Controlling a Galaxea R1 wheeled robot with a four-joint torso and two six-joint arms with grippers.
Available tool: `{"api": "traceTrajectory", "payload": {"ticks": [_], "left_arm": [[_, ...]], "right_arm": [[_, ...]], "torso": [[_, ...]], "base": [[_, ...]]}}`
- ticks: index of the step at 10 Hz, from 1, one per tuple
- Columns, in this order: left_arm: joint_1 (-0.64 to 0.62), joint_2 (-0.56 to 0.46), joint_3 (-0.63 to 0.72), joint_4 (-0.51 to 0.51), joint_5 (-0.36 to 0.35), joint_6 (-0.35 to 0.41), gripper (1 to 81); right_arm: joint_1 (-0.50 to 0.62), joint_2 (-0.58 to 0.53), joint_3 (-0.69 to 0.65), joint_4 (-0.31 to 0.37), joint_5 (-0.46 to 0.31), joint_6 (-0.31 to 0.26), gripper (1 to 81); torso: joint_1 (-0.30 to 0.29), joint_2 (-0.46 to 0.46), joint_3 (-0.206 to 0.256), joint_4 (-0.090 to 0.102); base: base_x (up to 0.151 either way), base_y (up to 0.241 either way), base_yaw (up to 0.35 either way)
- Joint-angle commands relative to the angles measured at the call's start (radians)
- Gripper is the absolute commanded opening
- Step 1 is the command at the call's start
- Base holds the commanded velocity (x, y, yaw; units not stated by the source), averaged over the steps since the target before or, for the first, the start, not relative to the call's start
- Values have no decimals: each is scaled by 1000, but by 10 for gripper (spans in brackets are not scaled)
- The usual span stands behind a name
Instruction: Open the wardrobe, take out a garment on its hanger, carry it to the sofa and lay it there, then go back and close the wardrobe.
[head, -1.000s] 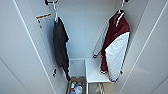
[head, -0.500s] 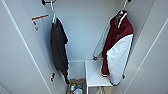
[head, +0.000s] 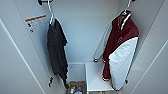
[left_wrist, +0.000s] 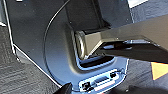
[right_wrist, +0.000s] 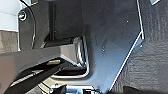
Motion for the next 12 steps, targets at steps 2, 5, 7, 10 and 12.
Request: {"api": "traceTrajectory", "payload": {"ticks": [2,5,7,10,12], "left_arm": [[-11,5,5,3,38,-3,811],[-13,5,5,2,38,-3,811],[-11,7,5,2,38,-3,811],[-11,8,5,-5,40,-3,811],[-21,7,4,-7,49,-7,811]], "right_arm": [[28,2,-2,3,-59,-3,811],[29,3,-2,3,-59,-3,811],[29,3,-2,3,-59,-3,811],[29,3,-2,3,-59,-3,811],[29,2,-2,2,-59,-3,811]], "torso": [[0,0,0,0],[0,0,0,0],[0,0,0,0],[1,0,0,0],[1,1,0,0]], "base": [[111,0,0],[112,0,0],[112,0,0],[37,0,0],[0,0,0]]}}
